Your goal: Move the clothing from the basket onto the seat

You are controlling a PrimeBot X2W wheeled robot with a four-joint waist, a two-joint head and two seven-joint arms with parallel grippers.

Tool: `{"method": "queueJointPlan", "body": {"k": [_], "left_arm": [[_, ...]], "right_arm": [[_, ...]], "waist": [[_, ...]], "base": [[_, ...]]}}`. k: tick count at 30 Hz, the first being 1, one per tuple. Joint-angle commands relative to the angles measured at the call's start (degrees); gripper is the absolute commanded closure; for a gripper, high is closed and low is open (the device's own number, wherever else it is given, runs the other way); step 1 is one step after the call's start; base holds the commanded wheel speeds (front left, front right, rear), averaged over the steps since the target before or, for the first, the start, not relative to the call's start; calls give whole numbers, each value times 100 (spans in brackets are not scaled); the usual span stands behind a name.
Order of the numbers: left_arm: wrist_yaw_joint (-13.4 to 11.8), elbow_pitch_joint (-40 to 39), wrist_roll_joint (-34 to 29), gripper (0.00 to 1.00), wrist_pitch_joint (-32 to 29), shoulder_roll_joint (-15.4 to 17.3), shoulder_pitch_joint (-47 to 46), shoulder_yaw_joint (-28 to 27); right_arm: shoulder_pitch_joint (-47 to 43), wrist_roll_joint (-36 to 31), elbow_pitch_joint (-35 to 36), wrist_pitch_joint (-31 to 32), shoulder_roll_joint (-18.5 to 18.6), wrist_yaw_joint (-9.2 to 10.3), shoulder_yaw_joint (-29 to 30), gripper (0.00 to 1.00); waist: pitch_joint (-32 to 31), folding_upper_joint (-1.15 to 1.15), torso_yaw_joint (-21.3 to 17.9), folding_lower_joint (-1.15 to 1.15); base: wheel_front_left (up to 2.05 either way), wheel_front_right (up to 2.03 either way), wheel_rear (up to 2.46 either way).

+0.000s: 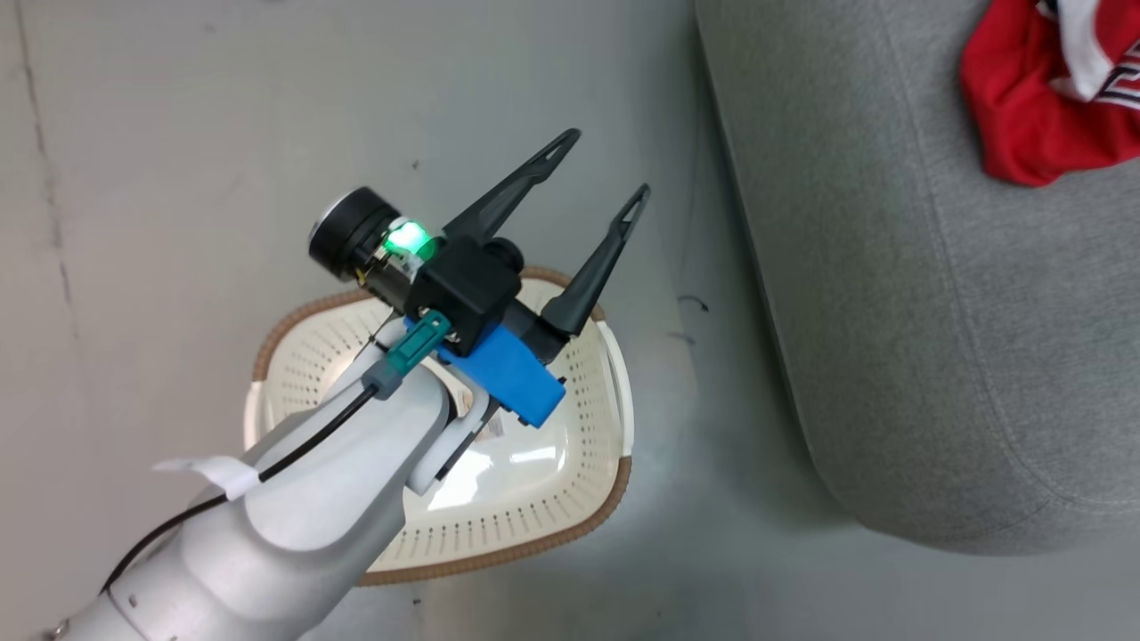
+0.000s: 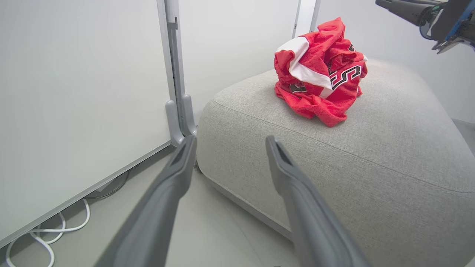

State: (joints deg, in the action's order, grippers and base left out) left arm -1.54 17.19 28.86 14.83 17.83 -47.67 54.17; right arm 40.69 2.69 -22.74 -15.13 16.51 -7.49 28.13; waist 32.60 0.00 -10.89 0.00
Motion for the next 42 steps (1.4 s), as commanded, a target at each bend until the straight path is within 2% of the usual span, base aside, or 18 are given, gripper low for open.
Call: {"method": "queueJointPlan", "body": {"k": [1,7,18,24,31,42], "left_arm": [[-43,20,41,0,36,-3,117,-71],[-159,-117,-15,0,41,-5,625,-550],[-288,-397,-289,0,43,-33,1809,-1985],[-194,-460,-537,0,44,-200,2366,-2719],[-89,-485,-830,0,44,-387,3024,-3441],[211,-522,-1203,0,44,-777,3768,-4090]], "right_arm": [[-153,52,117,-3,-56,-2,-78,0],[-646,176,695,-3,-181,-2,-709,0],[-1341,352,1154,-3,-504,-2,-1616,0],[-1827,377,1310,-2,-688,-2,-1810,0],[-2391,318,1391,-2,-904,-2,-2022,0],[-3078,319,1371,-2,-1061,-2,-2024,0]], "waist": [[-303,0,26,0],[-833,0,178,0],[-1635,0,589,0],[-2003,0,876,0],[-2366,0,1034,0],[-2795,0,1226,0]], "base": [[0,0,0],[0,0,0],[0,0,0],[0,0,0],[0,0,0],[0,0,0]]}}
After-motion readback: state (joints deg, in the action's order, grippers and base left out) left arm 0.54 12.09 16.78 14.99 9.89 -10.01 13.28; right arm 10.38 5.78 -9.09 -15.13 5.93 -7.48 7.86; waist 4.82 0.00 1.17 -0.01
